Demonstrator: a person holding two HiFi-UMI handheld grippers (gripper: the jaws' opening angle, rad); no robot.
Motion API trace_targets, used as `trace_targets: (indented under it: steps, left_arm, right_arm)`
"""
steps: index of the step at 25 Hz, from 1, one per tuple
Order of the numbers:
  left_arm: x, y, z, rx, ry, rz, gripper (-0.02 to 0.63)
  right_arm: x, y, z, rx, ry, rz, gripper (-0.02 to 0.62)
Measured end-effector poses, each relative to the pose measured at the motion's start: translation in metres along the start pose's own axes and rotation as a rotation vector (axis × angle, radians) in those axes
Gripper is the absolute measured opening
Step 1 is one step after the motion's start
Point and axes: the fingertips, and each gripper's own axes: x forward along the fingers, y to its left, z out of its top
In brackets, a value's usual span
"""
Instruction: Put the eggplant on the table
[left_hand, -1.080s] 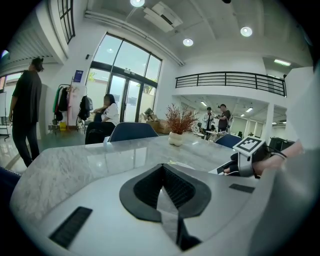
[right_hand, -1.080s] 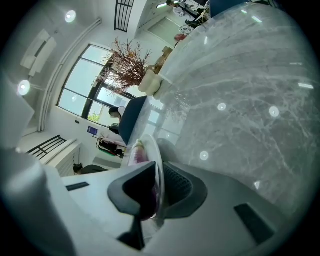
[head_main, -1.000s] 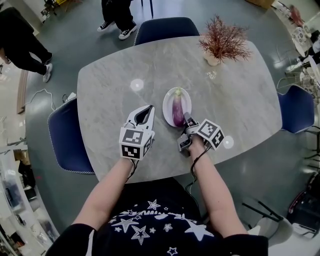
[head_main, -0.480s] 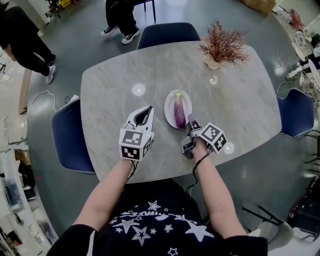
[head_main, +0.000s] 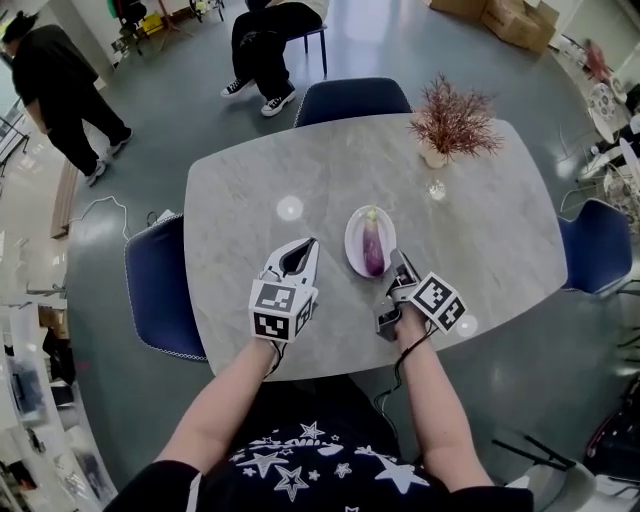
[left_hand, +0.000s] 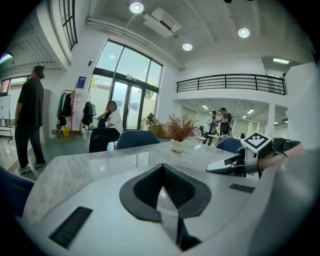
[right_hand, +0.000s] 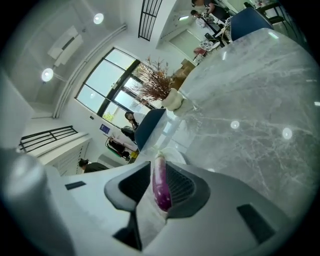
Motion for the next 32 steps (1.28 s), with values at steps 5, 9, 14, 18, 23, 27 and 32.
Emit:
trace_targets:
  steps: [5,9,14,18,23,27,32]
  left_arm:
    - [-0.022,0.007,0.007,0.010,-0.026,-0.029,0.006]
    - [-0.055,0.031,0.002,0.013,-0.026,-0.056,0.006]
    - [-0.100,0.073,-0.005,0.026,-0.036,-0.076,0.006]
    - [-0.127,0.103,-0.011,0.022,-0.042,-0.096,0.006]
    - [-0.154,0.132,-0.017,0.013,-0.055,-0.140,0.006]
    - [-0.174,0.140,-0.020,0.032,-0.060,-0.213,0.006]
    - [-0.198,0.130,-0.021,0.061,-0.074,-0.301,0.006]
  right_arm:
    - [-0.010,0.022,-0.012,0.004,-0.045,0.018,0.098]
    - [-0.016,0.046,-0.040,0.017,-0.083,0.013,0.098]
    - [-0.017,0.083,-0.092,0.001,-0.106,0.015,0.069]
    - [-0.018,0.110,-0.132,-0.012,-0.119,0.015,0.067]
    - [-0.026,0.142,-0.168,-0.024,-0.164,0.024,0.067]
    - [-0.042,0.162,-0.192,-0.045,-0.211,0.007,0.067]
    - [-0.086,0.170,-0.216,-0.038,-0.294,-0.041,0.041]
